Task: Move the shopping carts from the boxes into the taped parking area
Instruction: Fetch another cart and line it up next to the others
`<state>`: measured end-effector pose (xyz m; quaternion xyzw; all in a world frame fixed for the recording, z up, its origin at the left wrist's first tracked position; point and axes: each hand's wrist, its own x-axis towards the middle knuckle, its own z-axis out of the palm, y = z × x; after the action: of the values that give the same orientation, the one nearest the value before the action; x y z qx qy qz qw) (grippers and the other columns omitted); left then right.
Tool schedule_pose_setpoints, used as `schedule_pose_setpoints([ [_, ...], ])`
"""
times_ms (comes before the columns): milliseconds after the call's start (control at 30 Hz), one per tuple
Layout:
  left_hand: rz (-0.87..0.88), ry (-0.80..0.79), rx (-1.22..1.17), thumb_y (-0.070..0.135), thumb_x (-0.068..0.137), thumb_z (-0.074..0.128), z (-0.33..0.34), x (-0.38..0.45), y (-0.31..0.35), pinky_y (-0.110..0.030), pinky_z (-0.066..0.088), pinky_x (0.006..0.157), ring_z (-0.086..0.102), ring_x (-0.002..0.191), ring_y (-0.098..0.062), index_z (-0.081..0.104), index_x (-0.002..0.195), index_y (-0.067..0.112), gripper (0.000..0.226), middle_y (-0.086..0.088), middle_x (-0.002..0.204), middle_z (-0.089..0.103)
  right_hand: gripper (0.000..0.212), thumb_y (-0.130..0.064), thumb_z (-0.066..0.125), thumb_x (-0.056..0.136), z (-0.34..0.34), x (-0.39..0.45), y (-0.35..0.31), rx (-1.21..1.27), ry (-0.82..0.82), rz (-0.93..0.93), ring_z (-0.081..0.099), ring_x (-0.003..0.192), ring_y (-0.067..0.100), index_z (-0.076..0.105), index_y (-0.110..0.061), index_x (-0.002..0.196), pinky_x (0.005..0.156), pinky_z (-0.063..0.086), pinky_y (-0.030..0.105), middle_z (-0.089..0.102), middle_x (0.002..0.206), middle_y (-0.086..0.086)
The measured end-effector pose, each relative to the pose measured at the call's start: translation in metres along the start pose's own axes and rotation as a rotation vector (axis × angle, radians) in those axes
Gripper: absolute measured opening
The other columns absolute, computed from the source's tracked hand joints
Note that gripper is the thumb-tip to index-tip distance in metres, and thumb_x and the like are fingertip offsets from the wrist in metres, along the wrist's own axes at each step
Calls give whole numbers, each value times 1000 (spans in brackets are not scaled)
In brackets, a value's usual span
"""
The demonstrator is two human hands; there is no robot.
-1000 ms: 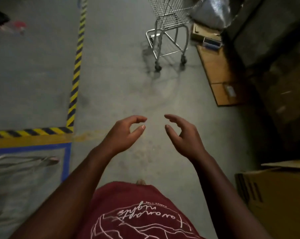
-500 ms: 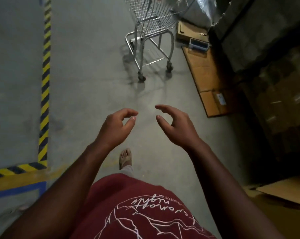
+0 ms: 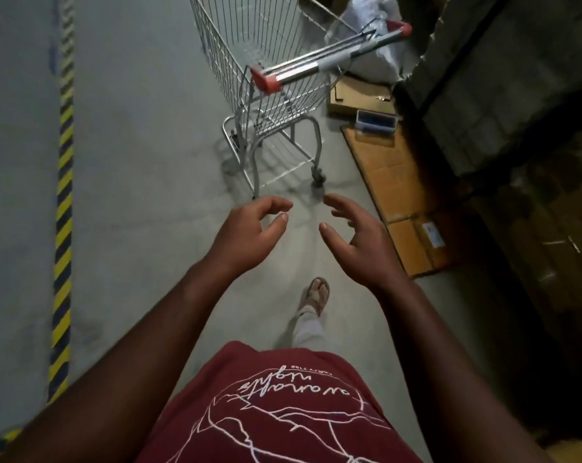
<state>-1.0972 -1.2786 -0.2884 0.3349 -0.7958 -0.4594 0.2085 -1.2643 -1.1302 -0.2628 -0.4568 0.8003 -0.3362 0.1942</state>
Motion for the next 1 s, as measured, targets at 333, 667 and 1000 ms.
schedule_pose_setpoints([
  [333, -50, 184, 51, 33, 94, 63, 38, 213, 49, -36, 52, 103, 63, 115, 3, 70, 122, 30, 28, 18, 119, 71, 59, -39, 66, 98, -97, 238, 57, 45, -118, -125, 55, 130, 3, 44, -39, 152, 104, 53, 38, 54, 151, -16],
  [667, -189, 272, 277, 46, 90, 65, 39, 380, 26, -55, 7, 125, 59, 120, 6, 65, 122, 39, 33, 21, 118, 71, 66, -41, 69, 97, -101, 427, 76, -82, -204, -246, 35, 148, 10, 42, -28, 156, 117, 34, 31, 48, 157, -7],
  [1000, -513, -336, 500, 104, 58, 48, 32, 490, -20, -50, -9, 126, -8, 159, -23, -3, 165, 24, 143, -3, 173, -5, 68, -65, 41, 102, -81, 585, 126, -614, -352, -165, 16, 160, 20, 36, -30, 160, 126, 15, 45, 32, 169, -5],
])
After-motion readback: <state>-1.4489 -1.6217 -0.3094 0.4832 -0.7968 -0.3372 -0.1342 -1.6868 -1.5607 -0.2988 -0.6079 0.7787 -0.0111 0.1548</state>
